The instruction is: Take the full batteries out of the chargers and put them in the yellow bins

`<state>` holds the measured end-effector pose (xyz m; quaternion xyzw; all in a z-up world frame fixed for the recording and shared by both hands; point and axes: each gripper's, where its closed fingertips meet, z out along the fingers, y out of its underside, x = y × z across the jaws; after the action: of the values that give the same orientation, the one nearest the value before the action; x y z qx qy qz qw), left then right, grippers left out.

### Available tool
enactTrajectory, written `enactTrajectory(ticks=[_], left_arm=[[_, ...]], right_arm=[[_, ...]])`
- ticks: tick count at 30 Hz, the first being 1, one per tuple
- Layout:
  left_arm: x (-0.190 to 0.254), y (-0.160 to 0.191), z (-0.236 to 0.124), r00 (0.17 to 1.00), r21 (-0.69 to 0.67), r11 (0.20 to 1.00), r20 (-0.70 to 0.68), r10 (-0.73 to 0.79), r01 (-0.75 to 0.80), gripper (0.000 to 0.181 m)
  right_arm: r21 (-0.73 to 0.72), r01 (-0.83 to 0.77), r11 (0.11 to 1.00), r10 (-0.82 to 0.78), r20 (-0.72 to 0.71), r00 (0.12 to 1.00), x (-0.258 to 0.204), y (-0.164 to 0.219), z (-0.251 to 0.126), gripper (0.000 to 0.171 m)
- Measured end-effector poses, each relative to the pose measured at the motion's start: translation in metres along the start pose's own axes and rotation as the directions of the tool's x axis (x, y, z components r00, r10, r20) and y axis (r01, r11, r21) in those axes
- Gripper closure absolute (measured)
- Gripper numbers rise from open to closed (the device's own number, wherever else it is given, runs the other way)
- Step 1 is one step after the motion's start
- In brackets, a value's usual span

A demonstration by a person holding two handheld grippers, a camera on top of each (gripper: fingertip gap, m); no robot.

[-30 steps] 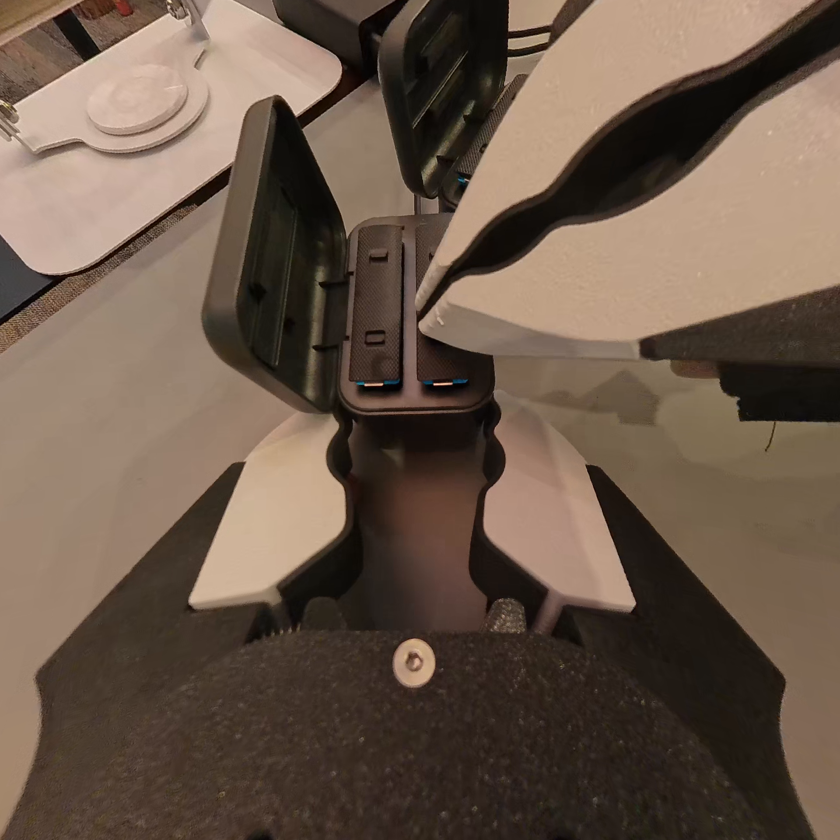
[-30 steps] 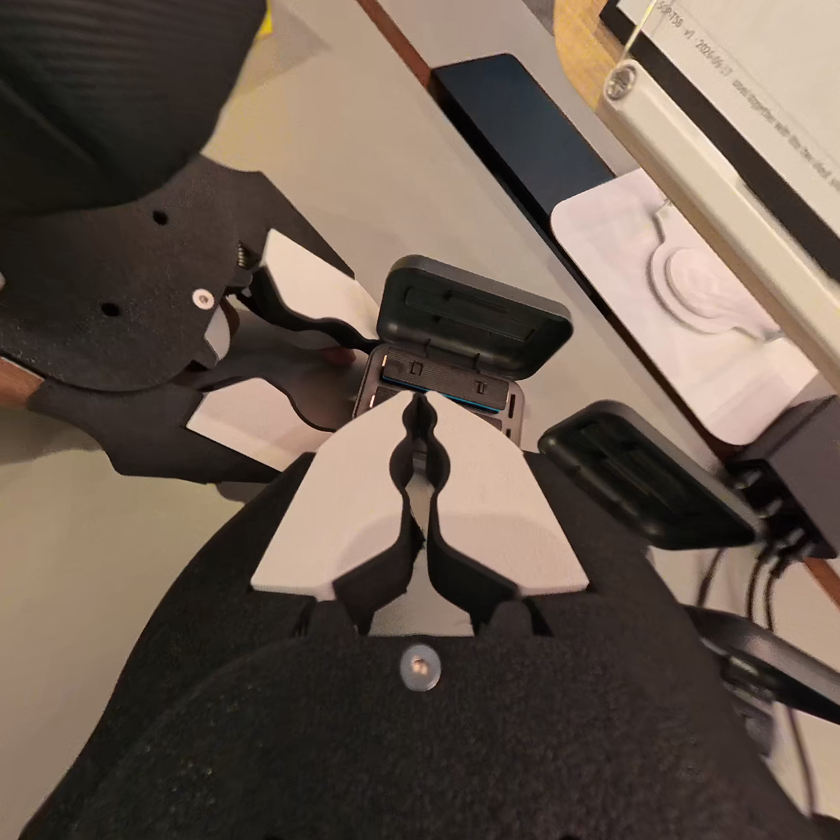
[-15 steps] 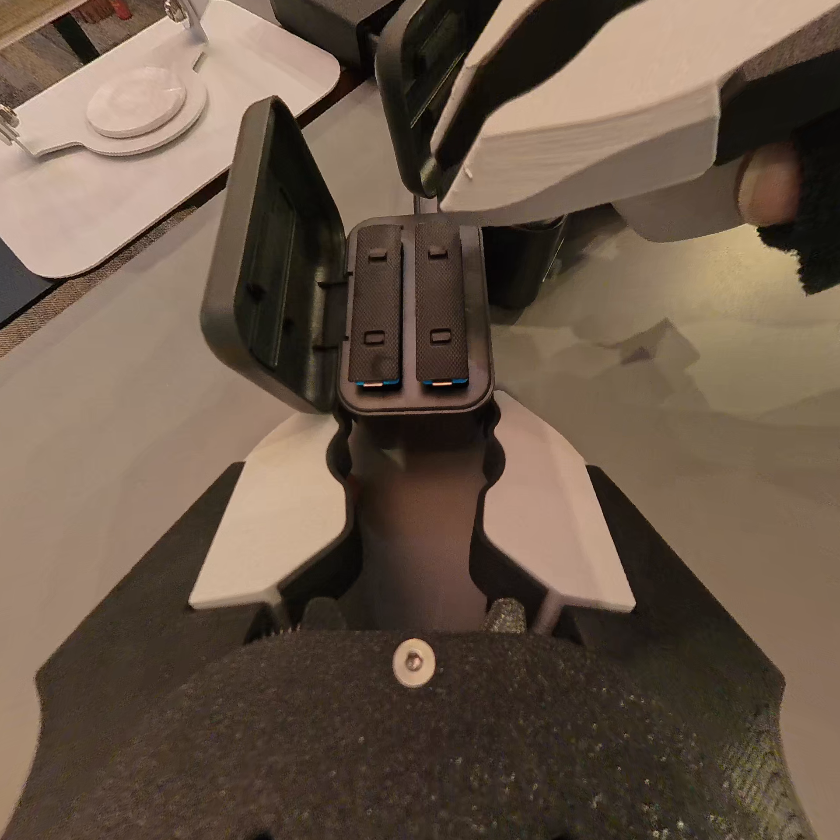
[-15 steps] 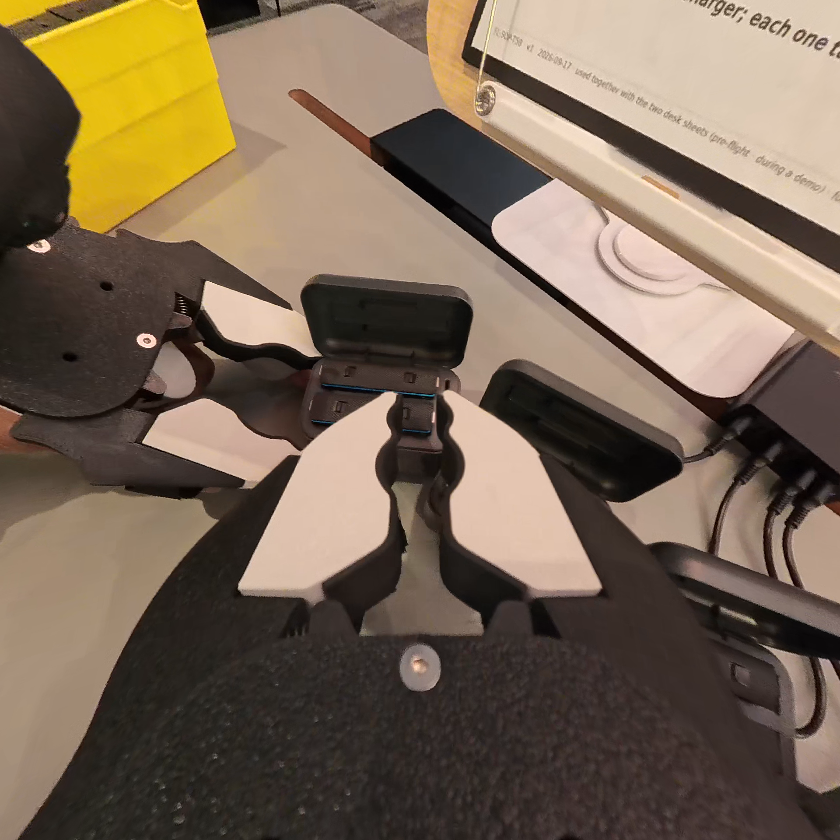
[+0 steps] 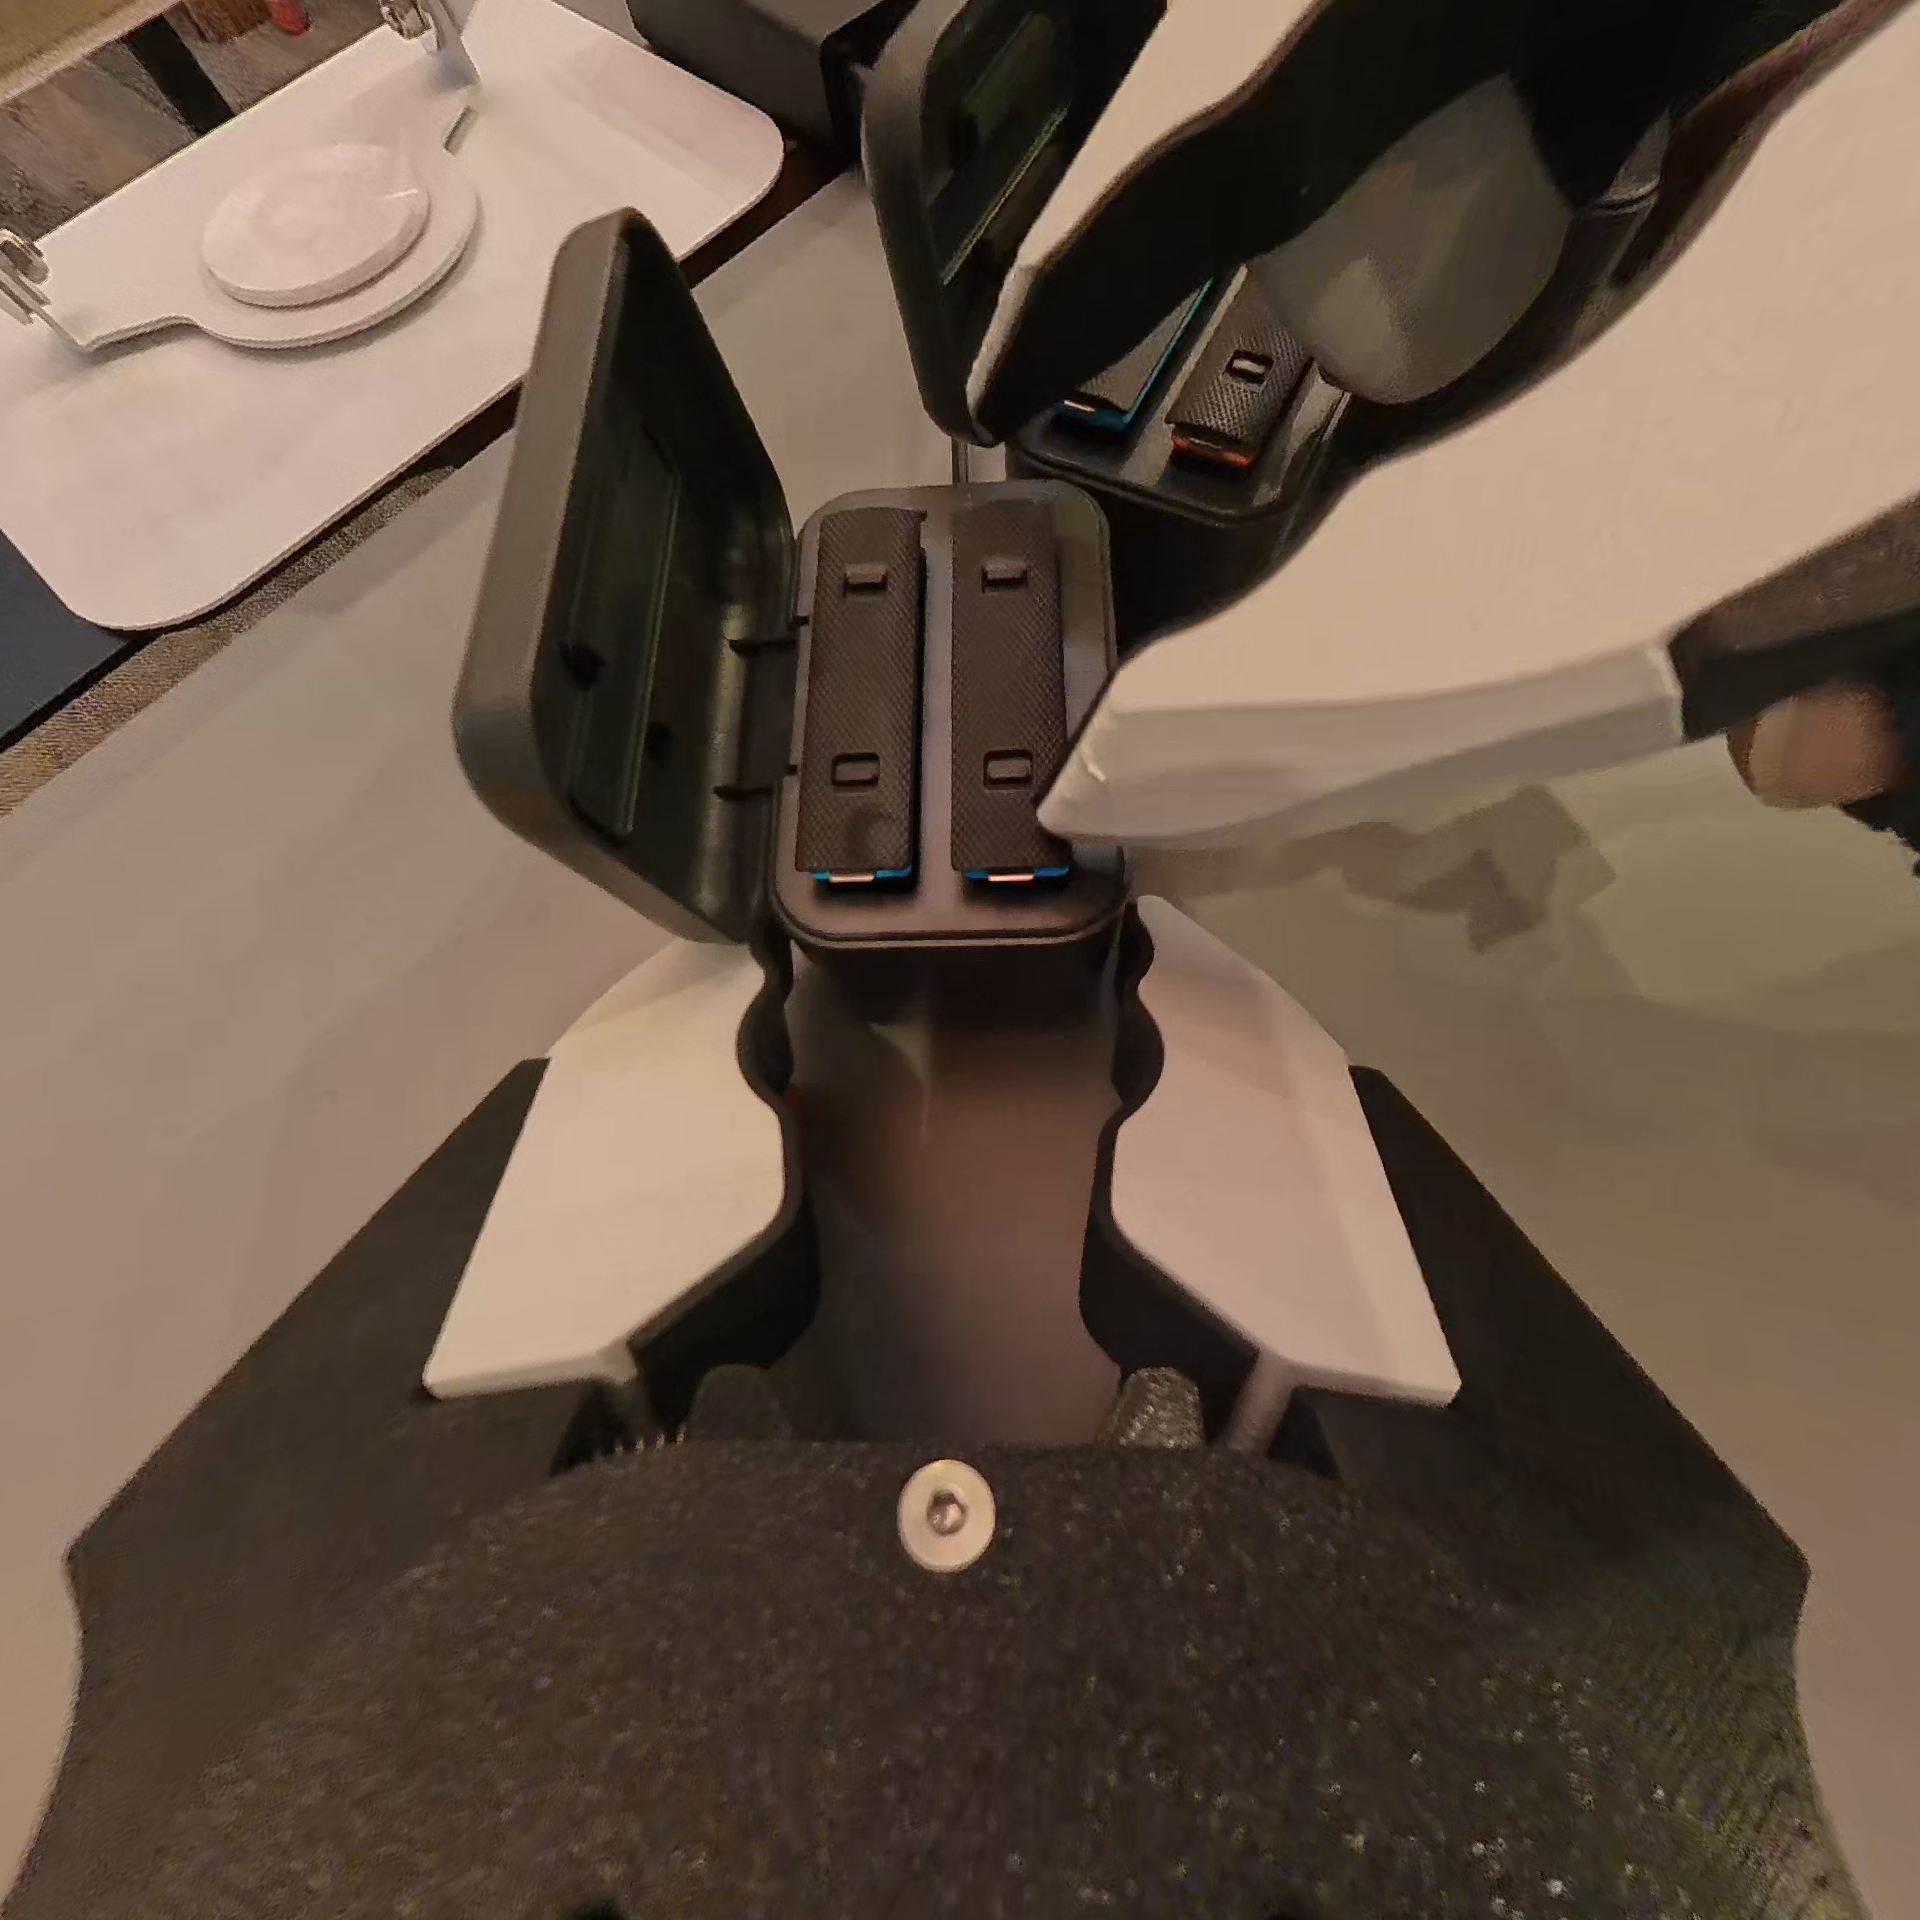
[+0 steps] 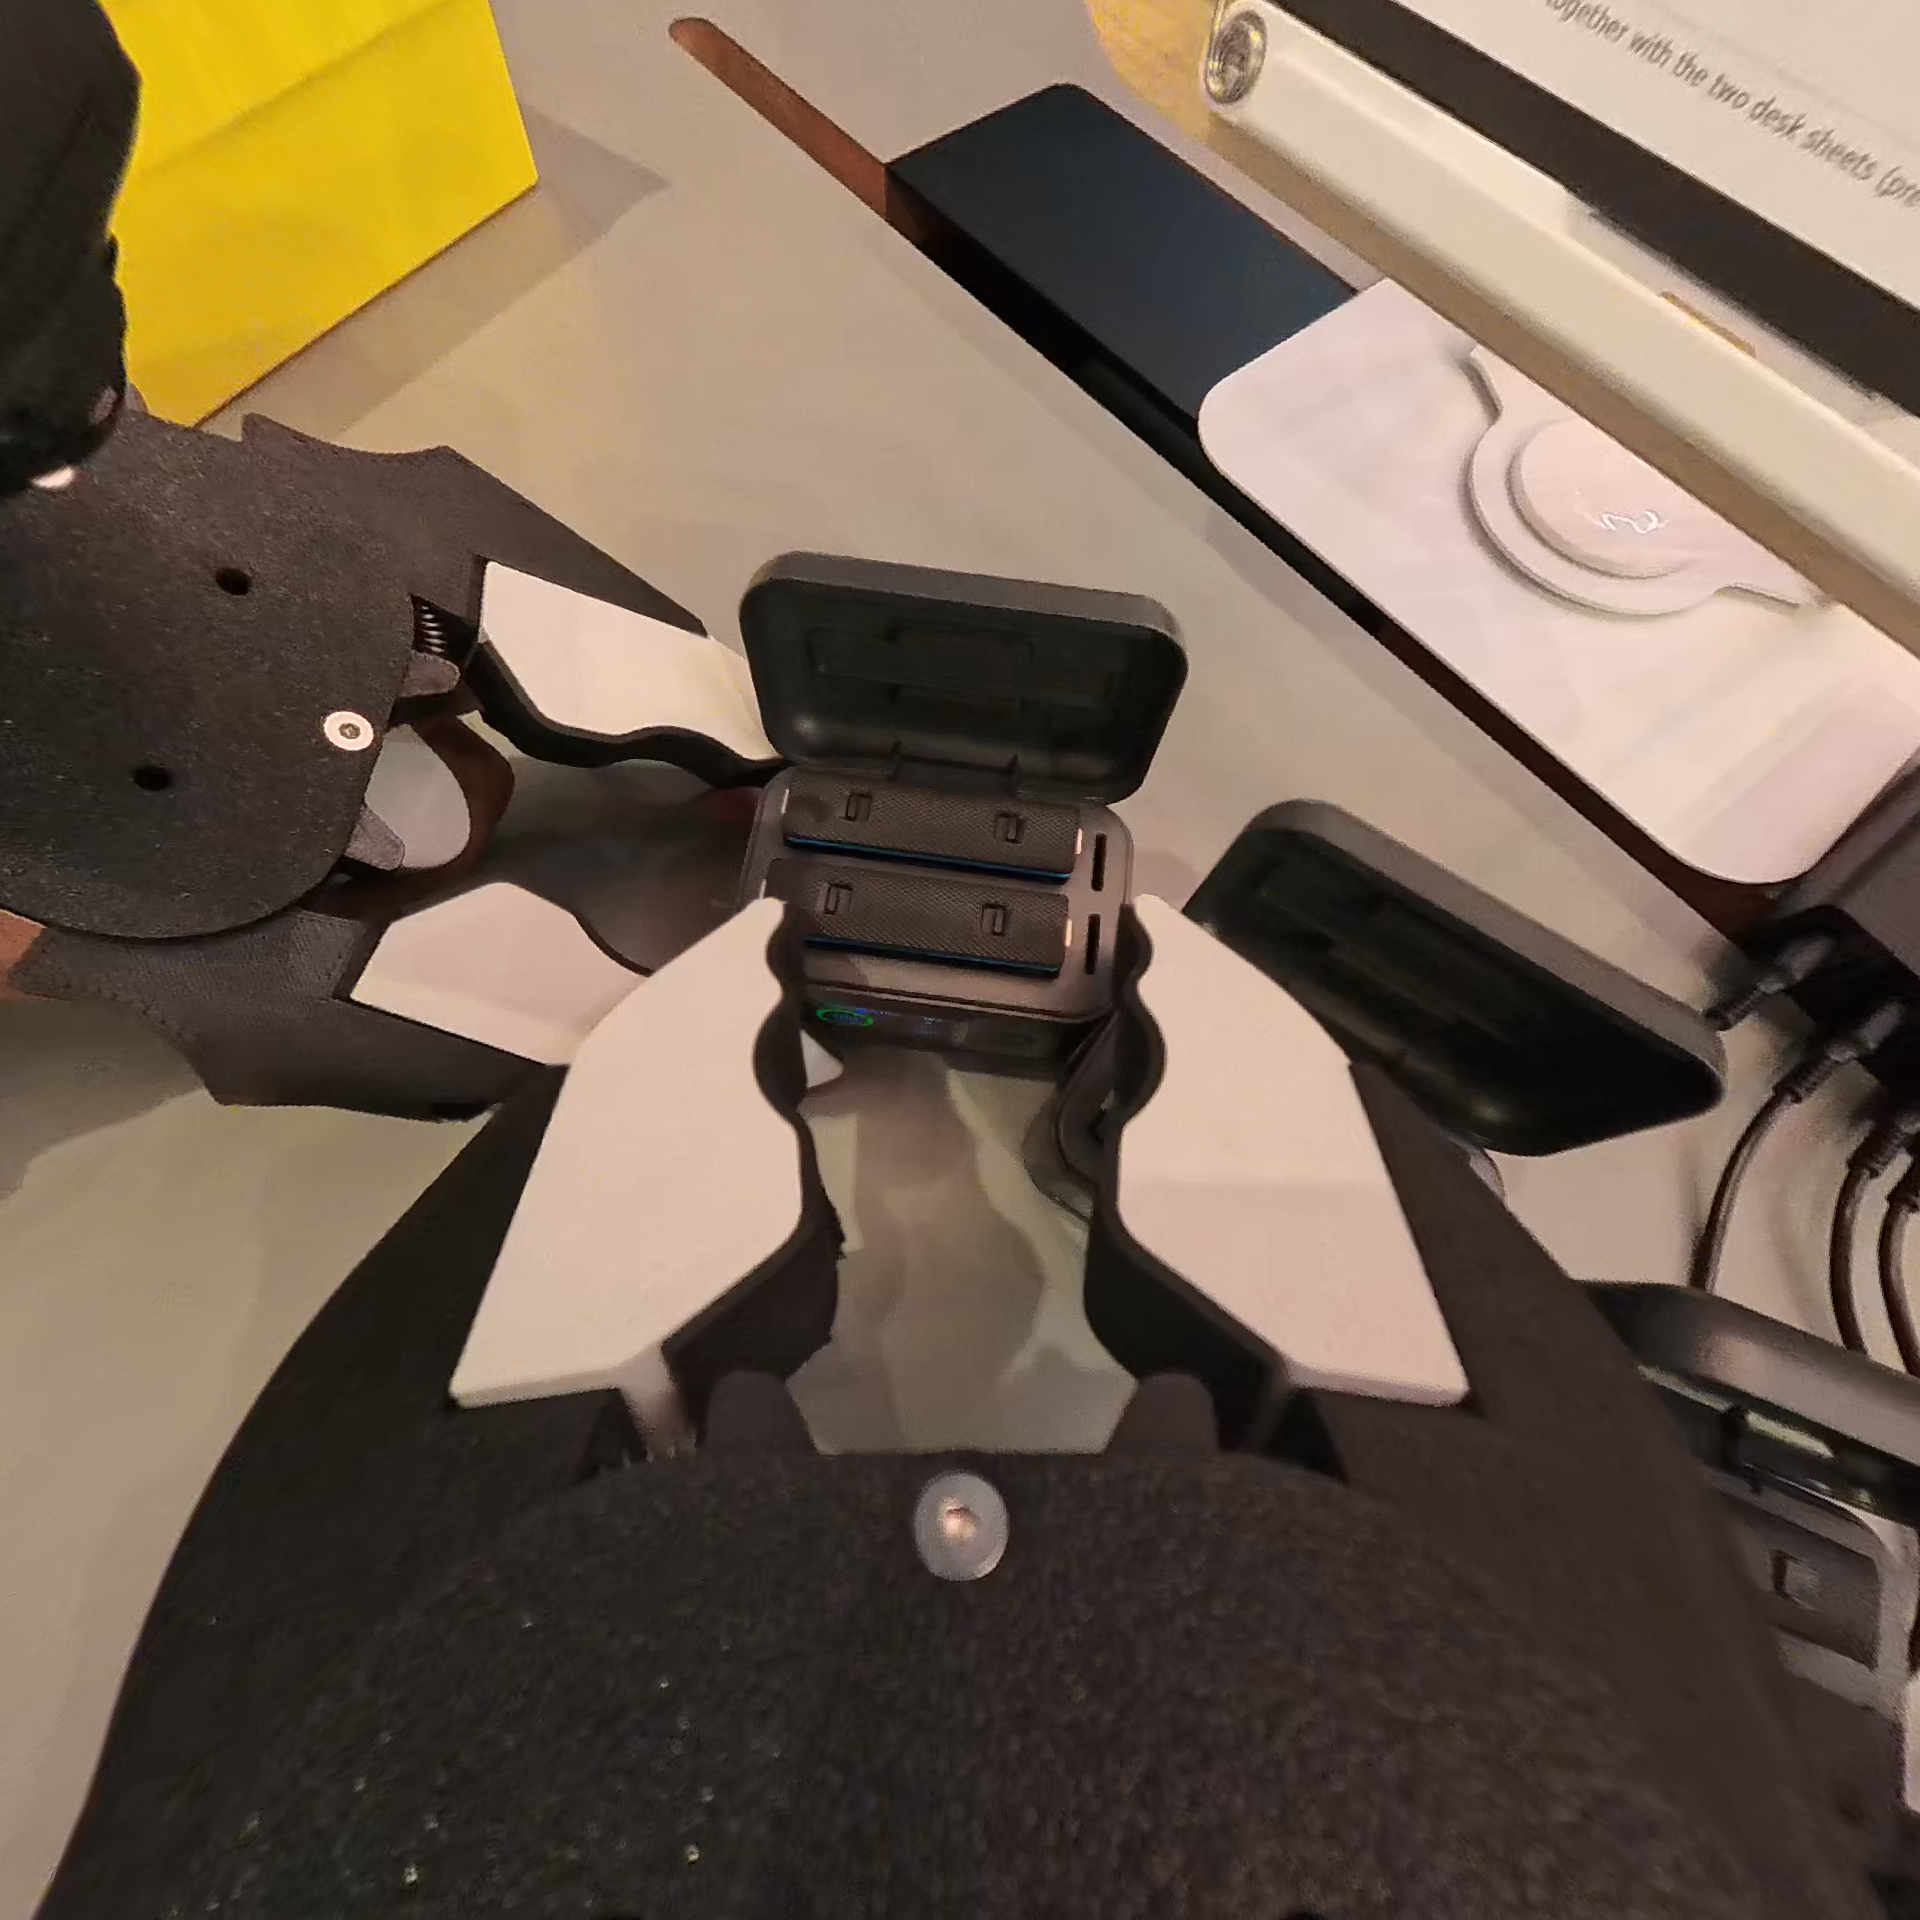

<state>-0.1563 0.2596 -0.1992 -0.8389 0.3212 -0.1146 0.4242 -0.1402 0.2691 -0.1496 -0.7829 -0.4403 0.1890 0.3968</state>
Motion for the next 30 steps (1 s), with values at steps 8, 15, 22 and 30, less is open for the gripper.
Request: enactTrajectory(ticks=[8, 15, 22, 30], left_arm=[[0.0011, -0.0024, 0.0013, 1.0, 0.004, 1.0, 0.005, 0.002, -0.002, 0.122], [0.0005, -0.0025, 0.0012, 1.0, -0.001, 1.0, 0.009, -0.015, 0.015, 0.125], [0.0002, -0.0019, 0.001, 1.0, -0.004, 1.0, 0.003, -0.028, 0.028, 0.125], [0.0002, -0.0018, 0.0011, 1.0, 0.0, 1.0, 0.004, -0.02, 0.02, 0.125]], right_arm=[[-0.049, -0.045, 0.998, 0.046, 0.029, 0.999, -0.0043, 0.0048, 0.0023, 0.103], [-0.064, -0.051, 0.997, 0.052, 0.017, 0.998, -0.0077, 0.0047, 0.0065, 0.112], [-0.031, -0.066, 0.997, 0.067, 0.026, 0.997, -0.0071, 0.0032, 0.0067, 0.114], [-0.02, -0.056, 0.998, 0.057, 0.032, 0.998, -0.0072, 0.0032, 0.0068, 0.114]])
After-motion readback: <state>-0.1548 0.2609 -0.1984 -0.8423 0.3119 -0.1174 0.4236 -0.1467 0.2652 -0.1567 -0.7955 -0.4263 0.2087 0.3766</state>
